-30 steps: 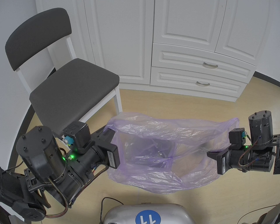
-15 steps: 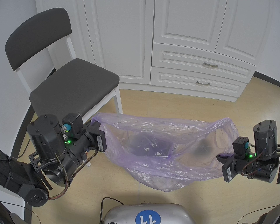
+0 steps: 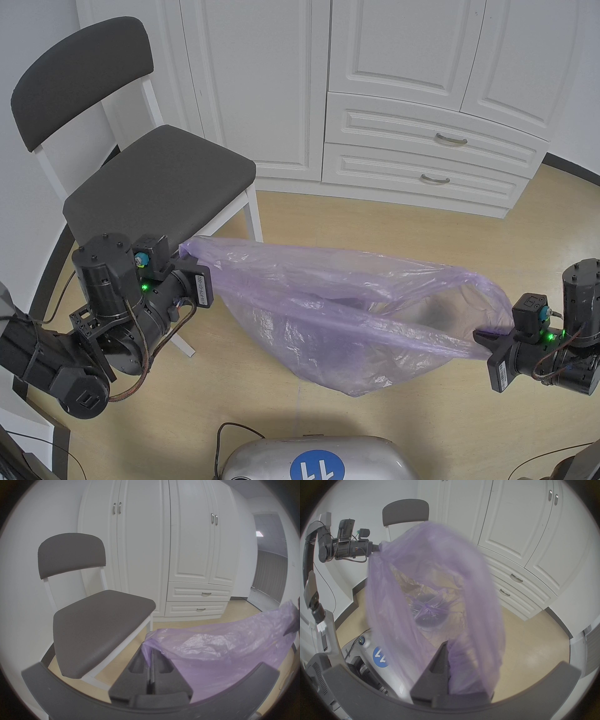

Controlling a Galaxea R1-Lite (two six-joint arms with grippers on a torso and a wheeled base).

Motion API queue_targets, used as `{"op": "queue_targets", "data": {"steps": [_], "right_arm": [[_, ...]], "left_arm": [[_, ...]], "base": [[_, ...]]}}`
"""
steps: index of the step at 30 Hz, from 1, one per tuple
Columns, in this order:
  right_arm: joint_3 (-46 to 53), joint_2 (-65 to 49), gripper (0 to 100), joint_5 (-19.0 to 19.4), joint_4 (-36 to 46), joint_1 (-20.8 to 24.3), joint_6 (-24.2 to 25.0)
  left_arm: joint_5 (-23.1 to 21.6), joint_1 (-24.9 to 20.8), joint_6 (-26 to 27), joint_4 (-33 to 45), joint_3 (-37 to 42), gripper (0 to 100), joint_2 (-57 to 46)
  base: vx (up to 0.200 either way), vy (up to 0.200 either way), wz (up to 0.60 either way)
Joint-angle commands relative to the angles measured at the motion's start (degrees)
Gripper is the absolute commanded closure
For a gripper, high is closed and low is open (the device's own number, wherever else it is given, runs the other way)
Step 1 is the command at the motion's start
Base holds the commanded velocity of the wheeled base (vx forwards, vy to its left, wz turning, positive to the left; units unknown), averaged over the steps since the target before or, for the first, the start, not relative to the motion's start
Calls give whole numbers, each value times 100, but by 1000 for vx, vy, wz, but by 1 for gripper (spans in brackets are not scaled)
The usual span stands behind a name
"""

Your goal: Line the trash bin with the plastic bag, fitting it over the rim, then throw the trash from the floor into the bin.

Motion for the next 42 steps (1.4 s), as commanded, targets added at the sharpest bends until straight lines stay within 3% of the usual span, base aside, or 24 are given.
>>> {"op": "queue_targets", "data": {"steps": [1,13,16,19,20,24,40,41,42], "right_arm": [[-4,58,100,34,-3,-39,14],[-13,550,100,78,-30,-48,49],[-13,1509,100,157,-759,-56,541],[-127,2256,100,394,-1260,-276,822],[-286,3038,100,728,-1990,-557,1112],[-338,3917,100,1317,-3282,-953,1411],[-347,4224,100,1686,-3510,-1014,1587],[-347,4224,0,1686,-3510,-1006,1587],[-356,4224,0,1695,-3510,-1014,1587]], "left_arm": [[-4,175,4,-2,-102,100,154],[-12,131,-5,-55,-84,100,-22],[-4,-194,-84,-99,-181,100,136],[14,-230,-189,-134,-366,100,417],[49,-256,-435,-319,-629,100,699],[67,-212,-567,-626,-867,100,1033],[146,-256,-963,-952,-1227,100,1525],[146,-256,-963,-960,-1218,100,1542],[146,-256,-963,-978,-1209,100,1542]], "base": [[0,0,0],[0,0,0],[0,0,0],[0,0,0],[0,0,0],[0,0,0],[0,0,0],[0,0,0],[0,0,0]]}}
